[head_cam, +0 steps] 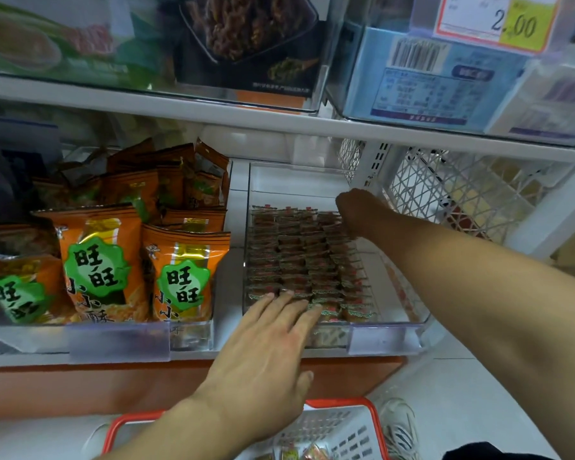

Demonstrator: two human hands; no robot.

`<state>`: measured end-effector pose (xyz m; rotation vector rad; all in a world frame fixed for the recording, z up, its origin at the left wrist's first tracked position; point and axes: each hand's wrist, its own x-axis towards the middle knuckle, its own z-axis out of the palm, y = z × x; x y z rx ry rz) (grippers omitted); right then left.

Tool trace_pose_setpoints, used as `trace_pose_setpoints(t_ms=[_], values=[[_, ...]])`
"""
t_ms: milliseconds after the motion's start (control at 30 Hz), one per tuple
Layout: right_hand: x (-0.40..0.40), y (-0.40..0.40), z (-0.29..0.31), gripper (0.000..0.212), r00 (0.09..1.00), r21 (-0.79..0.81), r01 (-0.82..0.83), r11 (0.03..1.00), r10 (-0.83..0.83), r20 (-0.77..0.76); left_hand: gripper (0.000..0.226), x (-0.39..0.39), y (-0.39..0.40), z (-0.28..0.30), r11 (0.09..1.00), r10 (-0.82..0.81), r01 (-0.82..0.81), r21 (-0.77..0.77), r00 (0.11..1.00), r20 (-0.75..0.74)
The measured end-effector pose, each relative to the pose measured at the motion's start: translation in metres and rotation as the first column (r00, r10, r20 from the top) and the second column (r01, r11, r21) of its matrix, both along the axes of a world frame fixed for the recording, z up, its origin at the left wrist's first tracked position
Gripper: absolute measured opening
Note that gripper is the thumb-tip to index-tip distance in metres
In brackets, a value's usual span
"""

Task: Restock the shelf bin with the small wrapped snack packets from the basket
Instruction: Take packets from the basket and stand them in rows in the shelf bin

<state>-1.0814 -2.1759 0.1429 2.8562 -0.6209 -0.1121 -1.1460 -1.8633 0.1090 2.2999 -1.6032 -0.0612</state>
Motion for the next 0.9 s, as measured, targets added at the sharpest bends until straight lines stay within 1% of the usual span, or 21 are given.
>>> trace_pose_setpoints(t_ms=[67,100,200,267,367,467,533,567,600,633,667,700,733,767,800,833,900], values=[[-0.001,-0.001,-0.002,0.014,1.000,-0.049,-0.013,0.999,0.014,0.019,0.084,0.001,0.000,-0.001,1.000,-0.009,0.009,0.003,1.000,-0.008],[0.001,-0.002,-0.003,0.011,0.999,-0.061,0.003,0.998,-0.001,0.033,0.084,0.001,0.000,0.000,1.000,-0.013,0.013,0.006,1.000,-0.011],[0.003,0.000,-0.005,0.019,0.999,-0.089,0.031,0.996,-0.027,0.039,0.084,0.001,0.000,0.000,1.000,-0.021,0.021,0.009,1.000,-0.011],[0.002,0.002,-0.004,0.023,0.998,-0.070,0.032,0.997,-0.029,0.049,0.082,0.001,-0.001,0.001,1.000,-0.018,0.018,0.000,1.000,0.000],[-0.002,0.005,0.001,0.022,0.996,-0.006,0.038,0.999,-0.038,0.087,0.081,-0.001,-0.001,0.001,1.000,-0.006,0.007,-0.018,1.000,0.018],[-0.009,0.010,0.011,0.014,0.994,0.061,0.068,0.996,-0.073,0.083,0.081,-0.001,-0.001,0.001,1.000,-0.003,0.003,-0.016,1.000,0.020],[-0.017,0.015,0.018,0.030,0.990,0.132,0.109,0.985,-0.119,0.074,0.082,0.000,-0.001,0.001,1.000,0.000,0.000,-0.017,1.000,0.019],[-0.024,0.021,0.021,0.035,0.988,0.199,0.133,0.971,-0.146,0.049,0.082,0.000,-0.002,0.000,1.000,0.001,0.000,-0.017,1.000,0.020],[-0.030,0.027,0.023,0.034,0.985,0.271,0.166,0.948,-0.173,0.002,0.083,0.000,-0.002,0.000,1.000,0.002,-0.001,-0.017,1.000,0.023],[-0.037,0.032,0.023,0.028,0.977,0.348,0.214,0.913,-0.208,-0.055,0.083,-0.001,-0.002,0.000,1.000,0.003,-0.002,-0.017,1.000,0.028],[-0.045,0.037,0.022,0.020,0.964,0.440,0.265,0.858,-0.247,-0.098,0.084,-0.001,-0.002,0.000,1.000,0.002,-0.002,-0.015,0.999,0.033],[-0.055,0.043,0.019,0.014,0.948,0.540,0.316,0.780,-0.285,-0.143,0.084,0.000,-0.002,0.000,1.000,0.001,-0.001,-0.013,0.999,0.041],[-0.064,0.049,0.018,0.012,0.924,0.651,0.373,0.662,-0.329,-0.195,0.085,0.000,-0.003,0.000,1.000,-0.001,0.002,-0.008,0.999,0.052],[-0.073,0.055,0.016,0.014,0.905,0.729,0.407,0.551,-0.351,-0.241,0.087,0.000,-0.003,0.000,1.000,-0.005,0.005,-0.001,0.998,0.063],[-0.081,0.060,0.012,0.017,0.895,0.777,0.414,0.475,-0.368,-0.253,0.089,0.001,-0.003,0.000,1.000,-0.010,0.010,0.007,0.997,0.072],[-0.085,0.064,0.009,0.019,0.885,0.813,0.405,0.419,-0.404,-0.233,0.091,0.002,-0.003,0.000,1.000,-0.015,0.014,0.013,0.997,0.074],[-0.089,0.071,0.004,0.021,0.867,0.849,0.361,0.387,-0.474,-0.153,0.096,0.003,-0.003,-0.001,1.000,-0.019,0.018,0.017,0.998,0.064]])
